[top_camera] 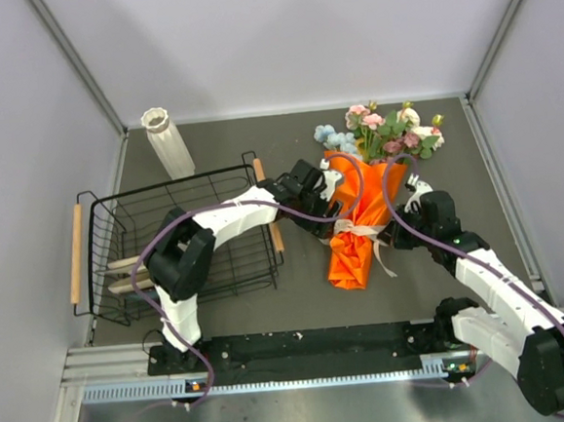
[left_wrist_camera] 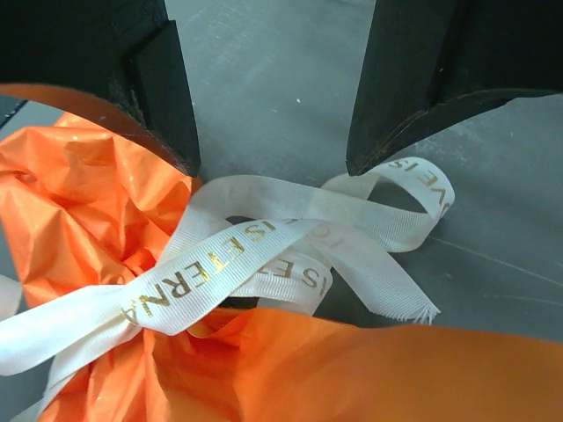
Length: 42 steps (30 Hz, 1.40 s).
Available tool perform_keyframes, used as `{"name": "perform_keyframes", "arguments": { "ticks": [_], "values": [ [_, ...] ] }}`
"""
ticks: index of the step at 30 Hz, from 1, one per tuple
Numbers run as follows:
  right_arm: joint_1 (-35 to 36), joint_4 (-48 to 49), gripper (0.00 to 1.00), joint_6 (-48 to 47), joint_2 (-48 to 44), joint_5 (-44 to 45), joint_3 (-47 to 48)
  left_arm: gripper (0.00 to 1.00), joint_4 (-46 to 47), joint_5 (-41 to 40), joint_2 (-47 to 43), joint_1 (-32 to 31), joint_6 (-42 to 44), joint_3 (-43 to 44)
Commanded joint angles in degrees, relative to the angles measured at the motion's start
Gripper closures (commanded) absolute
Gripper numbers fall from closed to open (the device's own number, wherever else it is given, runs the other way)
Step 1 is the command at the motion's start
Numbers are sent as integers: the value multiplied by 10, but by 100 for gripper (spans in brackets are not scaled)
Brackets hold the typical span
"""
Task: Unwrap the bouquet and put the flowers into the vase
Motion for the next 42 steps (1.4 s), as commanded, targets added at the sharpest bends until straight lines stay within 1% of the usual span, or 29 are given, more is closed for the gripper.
{"name": "perform_keyframes", "arguments": {
  "ticks": [1,3,9,11,15,18,27,29,36,37,38,39,40,41,42],
  "values": [
    [2,7,100,-8,-11,-4,20,26,8,2,15,-2,58,28],
    [1,6,100,-7,-4,-9,19,26,9,4,17,-2,68,29],
    [1,8,100,-4,-1,-12,19,39,16,20,17,-2,105,26],
    [2,9,100,0,-2,-11,19,46,16,13,20,-3,108,25],
    [2,9,100,1,0,-9,17,46,16,7,21,-2,120,28],
    [2,9,100,1,3,-11,19,38,18,17,25,-3,122,36],
    [1,11,100,3,3,-14,16,36,20,14,52,-3,114,68],
    [2,10,100,3,3,-14,15,36,20,16,60,-2,109,76],
    [2,13,100,7,5,-17,15,43,35,25,73,-2,100,75],
    [1,14,100,6,5,-17,15,45,35,27,74,-2,100,75],
    [2,14,100,6,5,-17,15,61,35,26,72,-3,98,73],
    [2,15,100,6,5,-16,14,65,35,22,62,-3,95,65],
    [1,15,100,6,5,-17,14,84,41,13,54,-4,86,59],
    [2,15,100,7,5,-17,14,100,46,10,48,-4,83,51],
    [2,16,100,6,5,-16,13,100,57,10,33,-3,80,37]
  ]
}}
